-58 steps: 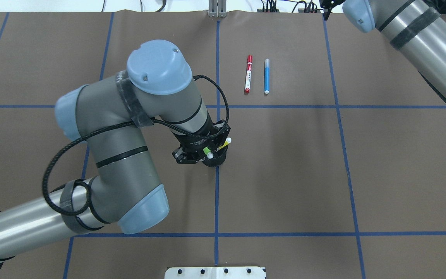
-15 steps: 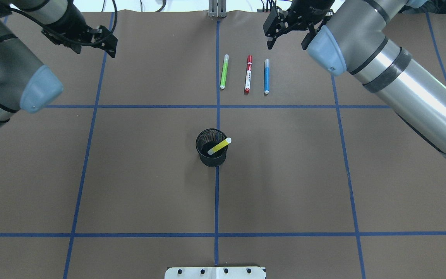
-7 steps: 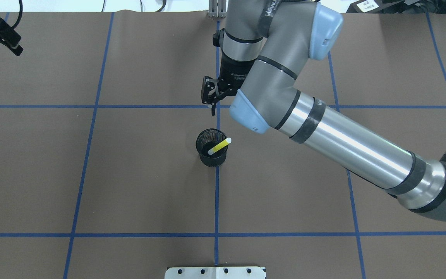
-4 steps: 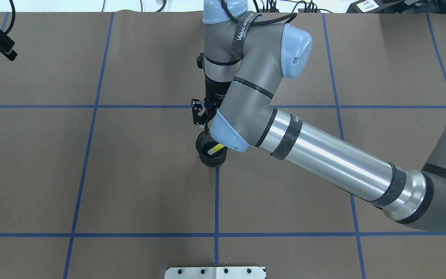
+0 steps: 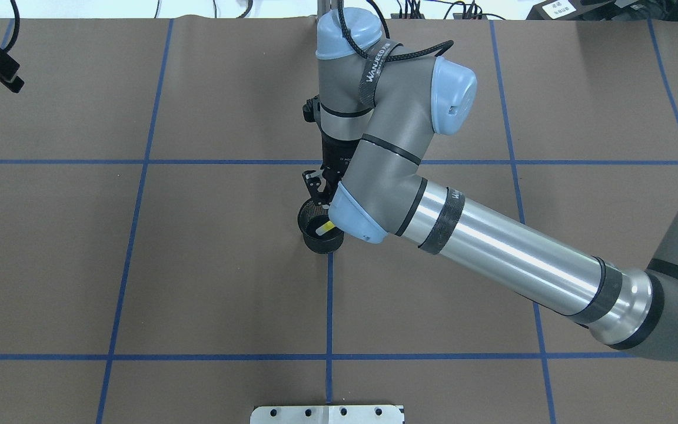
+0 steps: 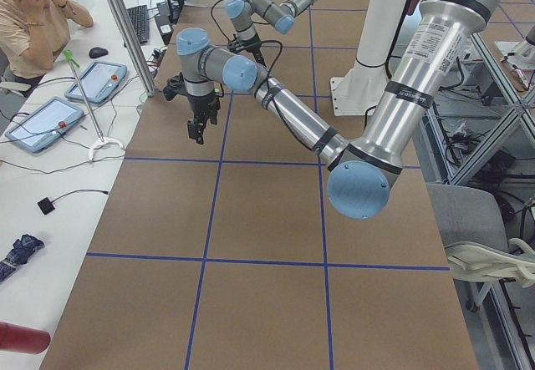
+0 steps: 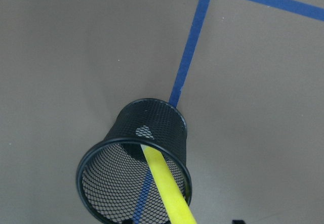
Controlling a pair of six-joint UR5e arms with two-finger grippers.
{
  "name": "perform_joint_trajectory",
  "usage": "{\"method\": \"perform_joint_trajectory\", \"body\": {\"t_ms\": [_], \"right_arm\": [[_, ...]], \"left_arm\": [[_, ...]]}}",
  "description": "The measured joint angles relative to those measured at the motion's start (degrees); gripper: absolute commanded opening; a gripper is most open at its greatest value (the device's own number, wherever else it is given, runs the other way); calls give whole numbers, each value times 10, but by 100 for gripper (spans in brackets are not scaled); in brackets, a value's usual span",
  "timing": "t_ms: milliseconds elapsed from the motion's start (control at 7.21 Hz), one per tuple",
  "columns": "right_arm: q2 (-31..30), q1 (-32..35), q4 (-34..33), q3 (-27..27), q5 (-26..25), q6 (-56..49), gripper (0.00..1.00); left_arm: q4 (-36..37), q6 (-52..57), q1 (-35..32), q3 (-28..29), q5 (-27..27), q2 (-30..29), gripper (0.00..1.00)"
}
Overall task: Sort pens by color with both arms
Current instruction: 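Lower the right gripper over the cup onto the yellow highlighter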
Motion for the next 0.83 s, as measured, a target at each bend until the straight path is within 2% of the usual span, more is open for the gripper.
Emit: {"method": "perform_joint_trajectory", "body": {"t_ms": [139,554,832], "right_arm": [[-4,0,5,0,3,-6,38],[-21,1,38,1,20,-1,36],[-20,1,42,3,25,2,21]], "left_arm": [[0,0,0,-1,0,0,100],[0,-1,0,-1,0,0,100],[0,-1,0,-1,0,0,100]]}}
